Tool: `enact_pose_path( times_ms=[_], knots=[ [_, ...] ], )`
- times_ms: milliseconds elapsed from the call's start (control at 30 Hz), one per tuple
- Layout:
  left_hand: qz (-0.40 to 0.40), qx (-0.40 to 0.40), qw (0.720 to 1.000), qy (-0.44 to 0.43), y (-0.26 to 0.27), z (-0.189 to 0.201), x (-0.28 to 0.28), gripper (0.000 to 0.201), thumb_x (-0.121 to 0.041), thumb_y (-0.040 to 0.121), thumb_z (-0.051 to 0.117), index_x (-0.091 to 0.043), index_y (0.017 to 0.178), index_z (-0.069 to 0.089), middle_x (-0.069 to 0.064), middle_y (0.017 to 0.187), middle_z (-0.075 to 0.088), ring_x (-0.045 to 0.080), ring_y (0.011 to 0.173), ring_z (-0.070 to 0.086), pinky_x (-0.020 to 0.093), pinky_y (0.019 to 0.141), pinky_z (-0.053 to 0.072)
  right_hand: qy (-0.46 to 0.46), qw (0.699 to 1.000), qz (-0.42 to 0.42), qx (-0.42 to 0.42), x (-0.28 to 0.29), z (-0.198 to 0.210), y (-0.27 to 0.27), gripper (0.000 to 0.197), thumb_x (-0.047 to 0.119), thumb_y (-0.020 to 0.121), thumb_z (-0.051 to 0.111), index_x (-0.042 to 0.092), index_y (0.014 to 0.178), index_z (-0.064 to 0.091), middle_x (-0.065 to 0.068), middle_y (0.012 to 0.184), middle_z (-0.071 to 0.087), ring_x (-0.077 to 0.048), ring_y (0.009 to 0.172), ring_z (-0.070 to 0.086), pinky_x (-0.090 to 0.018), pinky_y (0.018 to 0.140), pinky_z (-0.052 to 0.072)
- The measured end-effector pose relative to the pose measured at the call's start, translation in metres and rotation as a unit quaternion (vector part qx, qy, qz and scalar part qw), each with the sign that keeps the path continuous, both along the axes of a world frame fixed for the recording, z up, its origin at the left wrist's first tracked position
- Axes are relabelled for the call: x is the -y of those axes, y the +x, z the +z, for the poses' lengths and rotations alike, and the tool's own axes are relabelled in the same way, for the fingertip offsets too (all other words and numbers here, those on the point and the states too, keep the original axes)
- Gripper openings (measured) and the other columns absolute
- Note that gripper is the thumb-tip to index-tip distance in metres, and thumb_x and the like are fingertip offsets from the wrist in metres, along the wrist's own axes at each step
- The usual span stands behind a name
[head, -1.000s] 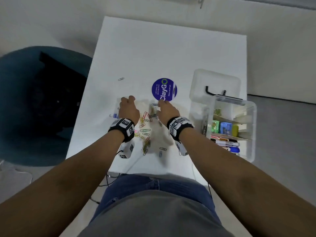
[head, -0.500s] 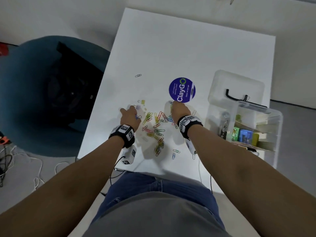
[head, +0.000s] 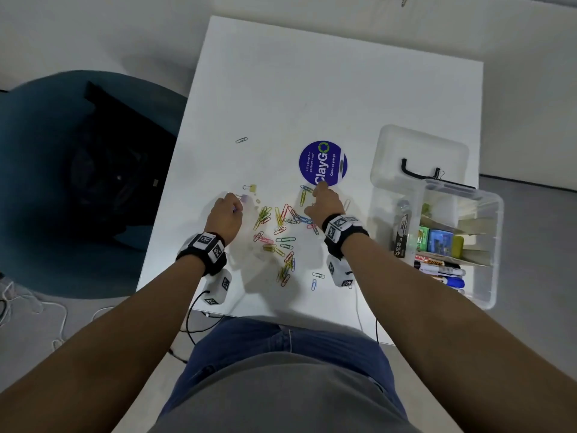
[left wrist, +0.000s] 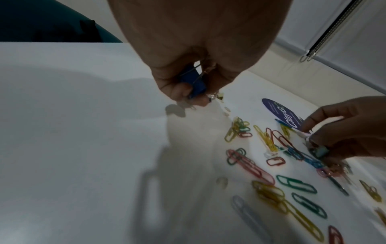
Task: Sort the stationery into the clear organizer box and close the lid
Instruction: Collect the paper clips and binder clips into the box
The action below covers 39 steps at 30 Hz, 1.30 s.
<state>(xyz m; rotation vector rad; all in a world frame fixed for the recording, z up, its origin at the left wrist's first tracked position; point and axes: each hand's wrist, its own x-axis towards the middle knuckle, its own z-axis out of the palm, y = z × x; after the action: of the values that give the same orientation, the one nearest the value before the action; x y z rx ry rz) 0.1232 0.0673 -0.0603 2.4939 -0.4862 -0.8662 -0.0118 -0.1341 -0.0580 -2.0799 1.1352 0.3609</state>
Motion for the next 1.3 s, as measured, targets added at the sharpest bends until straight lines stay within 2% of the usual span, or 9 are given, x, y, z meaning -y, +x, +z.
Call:
enact_pose_path(
  times_ms=[100, 200, 333, 433, 600, 800, 1000, 1166, 1300],
  knots=[
    [0.024, -0.003, 1.000, 0.002, 0.006, 0.004, 0.006, 0.022, -0.033, 0.086, 0.053, -0.015, 0.074, 0.048, 0.001, 0.073, 0.056, 0.025, 0.072, 0.053, 0.031, 0.066, 0.042, 0.038, 0.994, -0.098, 0.042, 0.008, 0.005, -0.011, 0.035, -0.001, 0.081, 0.055, 0.006, 0.114, 0.048, -0.013, 0.101, 0.059, -0.030, 0.089, 0.059, -0.037, 0.075, 0.053],
    [0.019, 0.041, 0.998, 0.034, 0.013, 0.003, 0.011, 0.040, -0.046, 0.088, 0.052, -0.019, 0.060, 0.039, 0.000, 0.060, 0.049, 0.032, 0.068, 0.056, 0.029, 0.059, 0.041, 0.033, 0.994, -0.090, 0.045, 0.012, 0.004, -0.023, 0.026, -0.005, 0.082, 0.048, 0.010, 0.102, 0.056, -0.012, 0.104, 0.062, -0.029, 0.094, 0.059, -0.031, 0.072, 0.047],
    [-0.008, 0.056, 0.997, 0.046, 0.019, 0.004, 0.016, 0.024, -0.040, 0.090, 0.055, -0.018, 0.099, 0.047, 0.008, 0.078, 0.061, 0.032, 0.072, 0.059, 0.037, 0.069, 0.051, 0.036, 0.992, -0.101, 0.068, 0.010, 0.002, -0.031, 0.034, -0.005, 0.084, 0.038, 0.014, 0.089, 0.066, -0.009, 0.105, 0.067, -0.027, 0.096, 0.062, -0.031, 0.080, 0.051],
    [-0.076, 0.074, 0.993, 0.060, 0.022, 0.003, 0.019, 0.027, -0.035, 0.093, 0.053, -0.021, 0.115, 0.044, 0.013, 0.086, 0.065, 0.035, 0.078, 0.063, 0.039, 0.071, 0.052, 0.011, 0.993, -0.101, 0.064, 0.003, -0.002, -0.033, 0.020, 0.003, 0.088, 0.044, 0.010, 0.097, 0.061, -0.015, 0.109, 0.062, -0.024, 0.090, 0.056, -0.028, 0.076, 0.043],
    [-0.105, 0.046, 0.991, 0.074, 0.021, 0.003, 0.024, 0.029, -0.030, 0.094, 0.055, -0.007, 0.110, 0.046, 0.017, 0.098, 0.065, 0.038, 0.089, 0.063, 0.042, 0.076, 0.050, 0.008, 0.999, -0.034, 0.024, -0.012, -0.002, -0.027, 0.032, 0.022, 0.088, 0.062, 0.005, 0.113, 0.049, -0.014, 0.112, 0.052, -0.031, 0.093, 0.058, -0.035, 0.079, 0.048],
    [-0.118, 0.024, 0.989, 0.081, 0.025, 0.003, 0.023, 0.036, -0.028, 0.096, 0.053, 0.004, 0.109, 0.045, 0.023, 0.105, 0.060, 0.040, 0.095, 0.060, 0.042, 0.077, 0.046, -0.034, 0.998, 0.055, -0.016, -0.013, -0.005, -0.018, 0.027, 0.012, 0.092, 0.055, -0.001, 0.115, 0.050, -0.017, 0.119, 0.051, -0.033, 0.104, 0.057, -0.034, 0.080, 0.045],
    [-0.096, 0.038, 0.995, 0.001, 0.026, 0.012, 0.028, 0.009, -0.012, 0.096, 0.045, -0.008, 0.097, 0.037, 0.014, 0.086, 0.061, 0.033, 0.075, 0.058, 0.045, 0.072, 0.050, -0.033, 0.998, -0.041, 0.034, -0.007, 0.000, -0.023, 0.018, 0.020, 0.085, 0.056, 0.006, 0.095, 0.053, -0.010, 0.102, 0.051, -0.027, 0.089, 0.055, -0.038, 0.078, 0.050],
    [-0.174, 0.084, 0.980, 0.055, 0.029, 0.014, 0.050, 0.023, -0.016, 0.098, 0.041, -0.014, 0.121, 0.038, 0.015, 0.089, 0.067, 0.034, 0.073, 0.061, 0.040, 0.064, 0.049, 0.100, 0.973, -0.171, 0.119, -0.013, 0.012, -0.032, 0.014, 0.013, 0.090, 0.047, 0.009, 0.103, 0.044, -0.011, 0.082, 0.060, -0.029, 0.069, 0.062, -0.035, 0.060, 0.052],
    [-0.243, 0.069, 0.962, 0.102, 0.023, 0.009, 0.056, 0.025, -0.020, 0.097, 0.047, -0.011, 0.117, 0.034, 0.015, 0.095, 0.065, 0.029, 0.069, 0.054, 0.034, 0.062, 0.042, 0.134, 0.981, -0.113, 0.085, -0.019, 0.020, -0.037, 0.017, 0.017, 0.095, 0.042, 0.008, 0.104, 0.053, -0.008, 0.077, 0.060, -0.021, 0.060, 0.056, -0.026, 0.050, 0.047]
  ],
)
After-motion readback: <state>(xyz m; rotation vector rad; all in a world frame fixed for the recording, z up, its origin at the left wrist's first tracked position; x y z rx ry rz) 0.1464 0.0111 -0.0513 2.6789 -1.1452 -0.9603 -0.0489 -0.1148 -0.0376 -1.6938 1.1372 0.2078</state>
